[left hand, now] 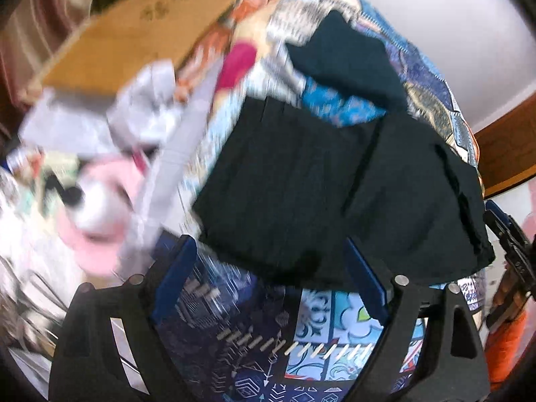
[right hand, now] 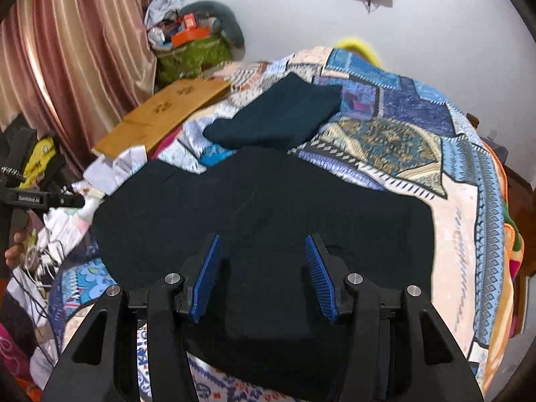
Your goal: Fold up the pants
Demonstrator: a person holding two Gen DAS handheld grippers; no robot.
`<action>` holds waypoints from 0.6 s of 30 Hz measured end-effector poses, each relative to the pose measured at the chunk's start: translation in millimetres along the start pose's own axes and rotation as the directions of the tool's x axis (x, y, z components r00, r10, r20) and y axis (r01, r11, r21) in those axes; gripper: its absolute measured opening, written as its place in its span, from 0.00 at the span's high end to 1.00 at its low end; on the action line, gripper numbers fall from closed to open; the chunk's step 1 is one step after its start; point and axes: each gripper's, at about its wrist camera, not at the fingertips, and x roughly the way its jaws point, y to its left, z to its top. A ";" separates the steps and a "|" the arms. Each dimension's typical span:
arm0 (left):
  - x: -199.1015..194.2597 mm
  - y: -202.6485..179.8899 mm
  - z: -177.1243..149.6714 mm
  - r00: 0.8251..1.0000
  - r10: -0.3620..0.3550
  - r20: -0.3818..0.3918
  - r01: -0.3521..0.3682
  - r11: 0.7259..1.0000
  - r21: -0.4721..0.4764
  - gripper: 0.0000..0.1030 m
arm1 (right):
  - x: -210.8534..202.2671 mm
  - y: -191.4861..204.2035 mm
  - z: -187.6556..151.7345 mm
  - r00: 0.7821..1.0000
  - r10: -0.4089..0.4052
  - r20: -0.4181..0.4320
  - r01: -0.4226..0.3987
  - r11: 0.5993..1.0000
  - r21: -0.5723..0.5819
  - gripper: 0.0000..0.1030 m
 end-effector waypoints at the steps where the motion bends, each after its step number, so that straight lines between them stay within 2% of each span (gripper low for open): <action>1: 6.8 1.4 -3.4 1.000 -0.019 -0.022 0.019 1.000 -0.016 0.14 | 3.9 -0.6 -1.3 1.000 -0.008 -0.016 0.008 1.000 0.002 0.53; 4: 27.2 5.7 -13.0 0.992 -0.095 -0.086 0.091 0.994 -0.059 0.14 | 17.3 -5.8 -4.0 0.998 -0.022 -0.067 0.023 1.000 0.019 0.53; 7: 40.1 7.7 -18.4 0.974 -0.187 -0.125 0.172 0.978 -0.119 0.14 | 19.0 -11.2 -6.1 0.997 0.003 -0.081 0.000 0.999 0.047 0.52; 11: 55.9 14.9 -22.7 0.943 -0.301 -0.143 0.265 0.937 -0.227 0.14 | 18.9 -8.8 -7.4 0.997 0.002 -0.082 0.001 0.999 0.044 0.51; 13: 59.7 14.8 -20.7 0.936 -0.324 -0.135 0.286 0.927 -0.244 0.14 | 18.8 -9.4 -7.8 0.997 0.007 -0.083 -0.003 0.999 0.047 0.50; 18: 68.8 6.5 -1.7 0.936 -0.333 -0.113 0.298 0.921 -0.250 0.14 | 19.7 -11.3 -8.3 0.997 0.025 -0.079 -0.020 0.998 0.064 0.50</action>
